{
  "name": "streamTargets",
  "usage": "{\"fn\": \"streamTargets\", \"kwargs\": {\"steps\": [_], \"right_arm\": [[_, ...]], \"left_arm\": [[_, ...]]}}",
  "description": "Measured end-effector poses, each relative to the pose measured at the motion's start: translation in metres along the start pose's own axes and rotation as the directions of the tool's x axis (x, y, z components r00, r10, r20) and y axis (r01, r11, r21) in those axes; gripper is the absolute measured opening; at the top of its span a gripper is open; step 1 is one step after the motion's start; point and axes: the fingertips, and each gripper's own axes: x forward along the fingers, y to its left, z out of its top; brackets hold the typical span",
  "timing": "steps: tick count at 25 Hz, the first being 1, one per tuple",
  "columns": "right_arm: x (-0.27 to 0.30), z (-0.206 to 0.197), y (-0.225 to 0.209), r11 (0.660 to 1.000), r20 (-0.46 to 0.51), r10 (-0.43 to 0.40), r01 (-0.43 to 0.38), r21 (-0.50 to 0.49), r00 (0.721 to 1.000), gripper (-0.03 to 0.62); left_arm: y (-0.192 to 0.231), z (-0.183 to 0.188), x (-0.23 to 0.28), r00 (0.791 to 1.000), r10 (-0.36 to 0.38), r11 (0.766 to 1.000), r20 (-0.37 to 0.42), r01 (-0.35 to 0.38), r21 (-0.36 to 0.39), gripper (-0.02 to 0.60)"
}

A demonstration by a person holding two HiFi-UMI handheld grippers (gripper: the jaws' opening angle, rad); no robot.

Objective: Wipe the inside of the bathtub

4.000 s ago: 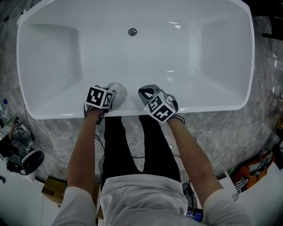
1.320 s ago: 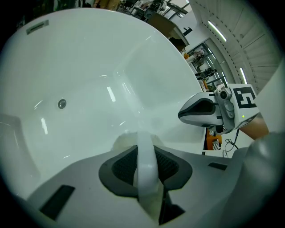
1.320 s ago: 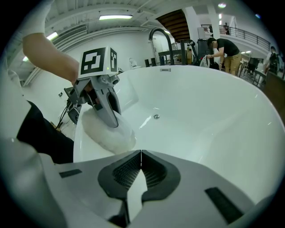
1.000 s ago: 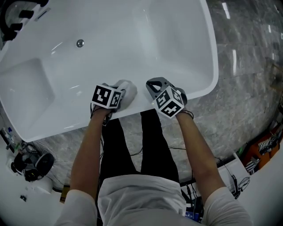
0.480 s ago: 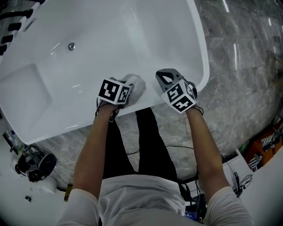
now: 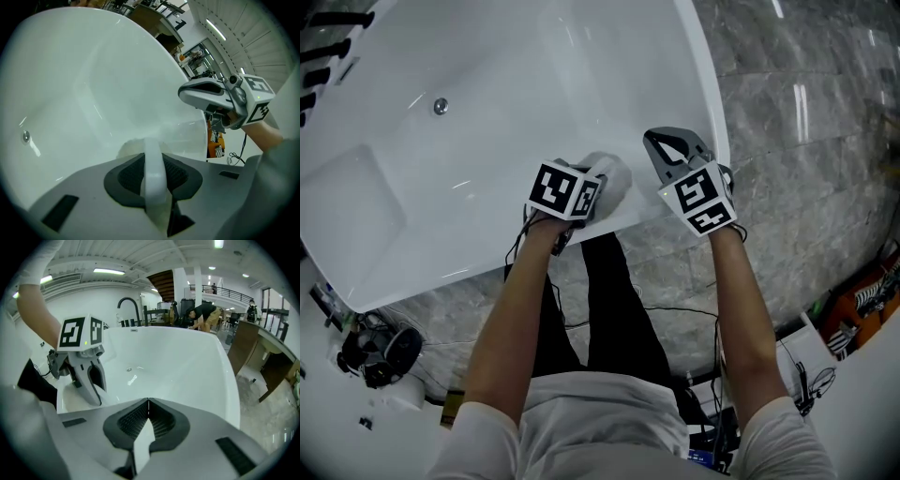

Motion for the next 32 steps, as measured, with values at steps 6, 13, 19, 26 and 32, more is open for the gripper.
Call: {"fn": "streamTargets", "kwargs": {"steps": [6, 13, 19, 26, 32], "right_arm": [[-0.004, -0.005, -0.024, 0.998, -0.023, -0.008, 0.007, -0.057, 1.000, 0.018], [-0.019, 0.000, -0.029, 0.992, 0.015, 0.095, -0.093, -0.086, 0.995, 0.018], [-0.031, 0.007, -0.041, 0.990, 0.031, 0.097, -0.094, -0.103, 0.995, 0.018], [-0.027, 0.001, -0.041, 0.989, 0.028, 0.096, -0.092, -0.113, 0.995, 0.018], [-0.021, -0.005, -0.035, 0.986, 0.003, 0.094, -0.092, -0.137, 0.996, 0.018]], "left_arm": [[-0.023, 0.022, 0.017, 1.000, -0.019, 1.000, -0.002, 0.019, 0.017, 0.098], [-0.047, 0.043, 0.033, 0.999, -0.037, 0.998, 0.007, 0.037, 0.050, 0.098], [-0.063, 0.060, 0.044, 0.998, -0.058, 0.997, 0.020, 0.057, 0.055, 0.100], [-0.065, 0.072, 0.058, 0.997, -0.064, 0.996, 0.033, 0.062, 0.057, 0.098], [-0.046, 0.071, 0.071, 0.998, -0.058, 0.998, 0.038, 0.057, 0.013, 0.098]]}}
